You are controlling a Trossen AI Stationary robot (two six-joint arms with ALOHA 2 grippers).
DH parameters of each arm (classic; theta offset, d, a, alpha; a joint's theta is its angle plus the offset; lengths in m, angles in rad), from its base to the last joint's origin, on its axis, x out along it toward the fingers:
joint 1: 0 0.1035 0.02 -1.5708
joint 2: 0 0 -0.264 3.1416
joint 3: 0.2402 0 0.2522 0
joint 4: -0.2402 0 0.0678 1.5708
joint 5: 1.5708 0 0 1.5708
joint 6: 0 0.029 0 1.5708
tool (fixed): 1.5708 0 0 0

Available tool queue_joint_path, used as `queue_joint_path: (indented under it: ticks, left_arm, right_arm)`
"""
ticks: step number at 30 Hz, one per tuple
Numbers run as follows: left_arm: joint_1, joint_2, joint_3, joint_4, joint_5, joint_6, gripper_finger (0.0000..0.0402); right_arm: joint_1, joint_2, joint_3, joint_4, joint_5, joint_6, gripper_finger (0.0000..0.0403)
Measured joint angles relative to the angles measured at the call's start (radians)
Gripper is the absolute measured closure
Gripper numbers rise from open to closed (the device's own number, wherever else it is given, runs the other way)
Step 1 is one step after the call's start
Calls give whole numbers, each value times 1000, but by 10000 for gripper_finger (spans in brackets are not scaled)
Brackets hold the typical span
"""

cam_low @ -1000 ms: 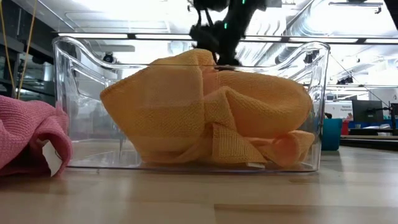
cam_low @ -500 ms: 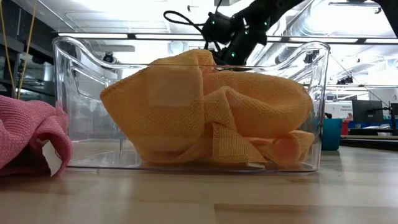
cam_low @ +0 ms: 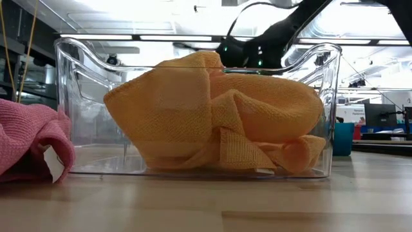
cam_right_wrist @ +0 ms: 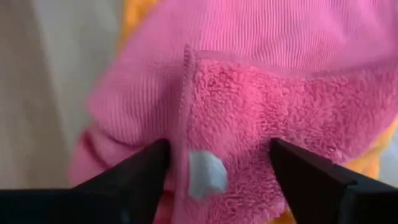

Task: Sort microfiber towel by color & place in baskets
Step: Put the top pink microfiber towel into the top transparent bin

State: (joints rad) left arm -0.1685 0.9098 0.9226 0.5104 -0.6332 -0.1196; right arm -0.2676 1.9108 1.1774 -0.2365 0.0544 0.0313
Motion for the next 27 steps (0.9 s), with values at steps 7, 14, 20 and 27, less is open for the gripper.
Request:
queue_joint_path:
  ticks: [7,14,20,27]
  left_arm:
    - [36,-66,0,-74,44,21,159]
    - [38,-195,0,-284,-51,54,159]
    - [38,-269,0,-417,-131,65,159]
    - [38,-309,0,-429,-156,111,159]
  right_arm:
    - [19,-5,36,-26,42,13,326]
    - [21,-93,268,-24,49,-11,387]
    - [19,-40,557,55,47,-55,398]
    - [22,122,826,150,-59,-6,400]
